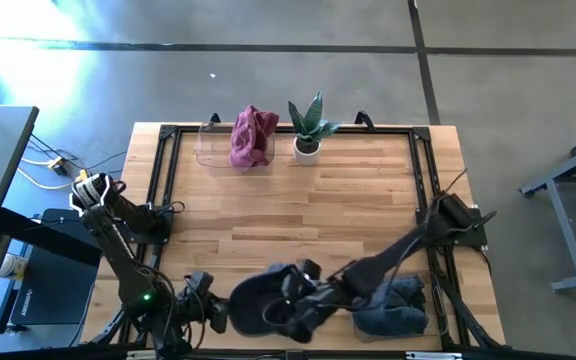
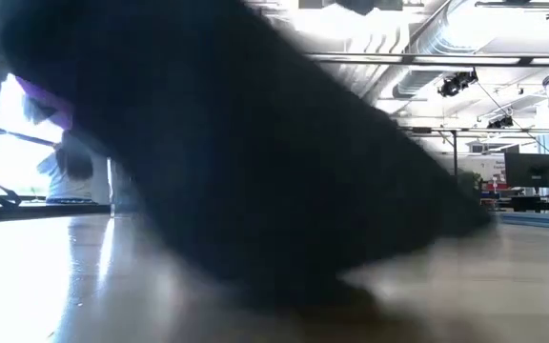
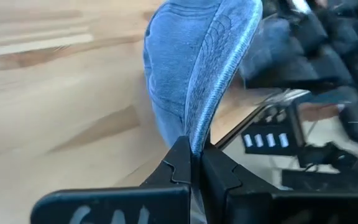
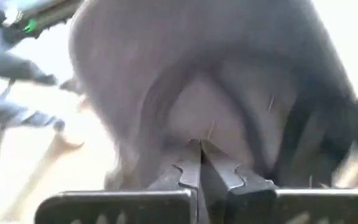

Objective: Pick & Place hat
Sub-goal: Put the blue cap into the bottom transparent bin

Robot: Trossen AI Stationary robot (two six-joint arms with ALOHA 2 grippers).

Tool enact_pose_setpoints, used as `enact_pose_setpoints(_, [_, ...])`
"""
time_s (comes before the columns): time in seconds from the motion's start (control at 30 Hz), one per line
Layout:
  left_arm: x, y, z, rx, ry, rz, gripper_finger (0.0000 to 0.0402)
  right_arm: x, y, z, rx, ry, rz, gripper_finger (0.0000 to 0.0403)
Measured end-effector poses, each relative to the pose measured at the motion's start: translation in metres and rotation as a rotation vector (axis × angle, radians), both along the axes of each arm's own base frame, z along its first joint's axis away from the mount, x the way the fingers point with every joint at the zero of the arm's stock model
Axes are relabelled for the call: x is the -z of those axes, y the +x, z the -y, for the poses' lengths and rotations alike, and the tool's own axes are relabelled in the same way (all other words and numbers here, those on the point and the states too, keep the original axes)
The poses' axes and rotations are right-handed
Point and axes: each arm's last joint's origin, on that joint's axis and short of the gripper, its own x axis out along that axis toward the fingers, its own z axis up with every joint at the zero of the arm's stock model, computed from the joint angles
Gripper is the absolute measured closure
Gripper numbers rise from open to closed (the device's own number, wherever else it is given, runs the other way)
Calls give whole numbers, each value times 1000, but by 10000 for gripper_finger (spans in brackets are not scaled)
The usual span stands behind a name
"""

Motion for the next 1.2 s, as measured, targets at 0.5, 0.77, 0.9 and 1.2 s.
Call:
enact_pose_setpoints(0.5, [-12, 12, 3, -45, -43, 163, 401, 100, 14, 6, 242, 25, 4, 403])
enact_pose_setpoints(0.77, [-15, 14, 8, 14, -56, 169, 401, 68, 10, 3, 95, -6, 127, 403])
enact_pose_setpoints(0.9, [-13, 12, 4, 5, -34, 129, 401, 29, -16, -6, 19, 50, 92, 403])
enact_pose_setpoints(1.2, [-7, 17, -3, 28, -20, 45, 401, -30, -68, 9, 48, 127, -38, 344])
